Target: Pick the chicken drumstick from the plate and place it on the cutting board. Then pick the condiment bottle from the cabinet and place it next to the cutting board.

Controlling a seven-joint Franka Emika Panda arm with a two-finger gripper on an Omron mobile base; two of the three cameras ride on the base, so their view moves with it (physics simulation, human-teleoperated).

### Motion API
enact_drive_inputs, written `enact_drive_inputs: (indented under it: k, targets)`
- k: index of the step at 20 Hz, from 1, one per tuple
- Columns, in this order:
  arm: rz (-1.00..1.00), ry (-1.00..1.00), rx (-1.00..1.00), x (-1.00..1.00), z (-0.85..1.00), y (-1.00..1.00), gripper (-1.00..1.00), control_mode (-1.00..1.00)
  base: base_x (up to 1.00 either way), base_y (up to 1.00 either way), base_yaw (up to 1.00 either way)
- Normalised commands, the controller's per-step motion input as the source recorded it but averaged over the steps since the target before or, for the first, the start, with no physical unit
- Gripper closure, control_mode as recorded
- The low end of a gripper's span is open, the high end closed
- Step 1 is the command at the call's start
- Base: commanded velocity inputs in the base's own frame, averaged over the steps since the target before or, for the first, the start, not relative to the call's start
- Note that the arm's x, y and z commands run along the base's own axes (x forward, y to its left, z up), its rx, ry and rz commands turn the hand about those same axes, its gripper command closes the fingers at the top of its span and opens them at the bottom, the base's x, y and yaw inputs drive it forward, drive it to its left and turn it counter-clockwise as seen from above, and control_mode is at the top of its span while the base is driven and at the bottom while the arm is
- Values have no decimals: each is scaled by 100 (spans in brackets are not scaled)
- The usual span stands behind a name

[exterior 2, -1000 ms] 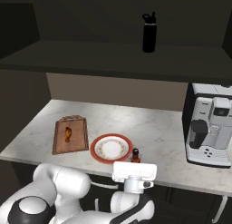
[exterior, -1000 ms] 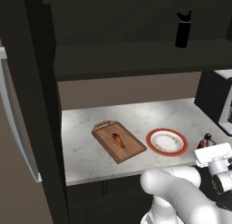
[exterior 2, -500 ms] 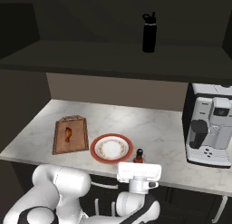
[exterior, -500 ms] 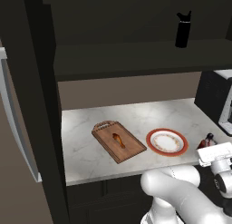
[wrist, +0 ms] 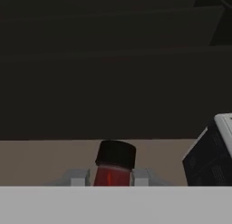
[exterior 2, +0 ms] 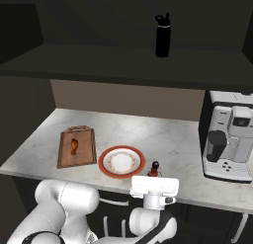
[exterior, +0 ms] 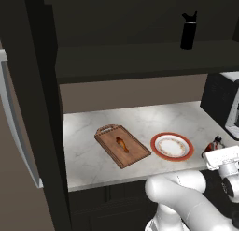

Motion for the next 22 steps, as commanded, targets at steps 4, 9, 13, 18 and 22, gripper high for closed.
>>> enact_drive_inputs:
  k: [4,9,13,18,22]
  targets:
    - [0,0,0,3,-17,-3,100,-100,0,0,0]
    - [0,0,0,0,-24,0,100,-100,0,0,0]
    - [0,-1,0,0,-31,3,100,-100,0,0,0]
    - [0,-1,-1,0,-29,6,100,-100,0,0,0]
    - [0,0,-2,0,-29,11,100,-100,0,0,0]
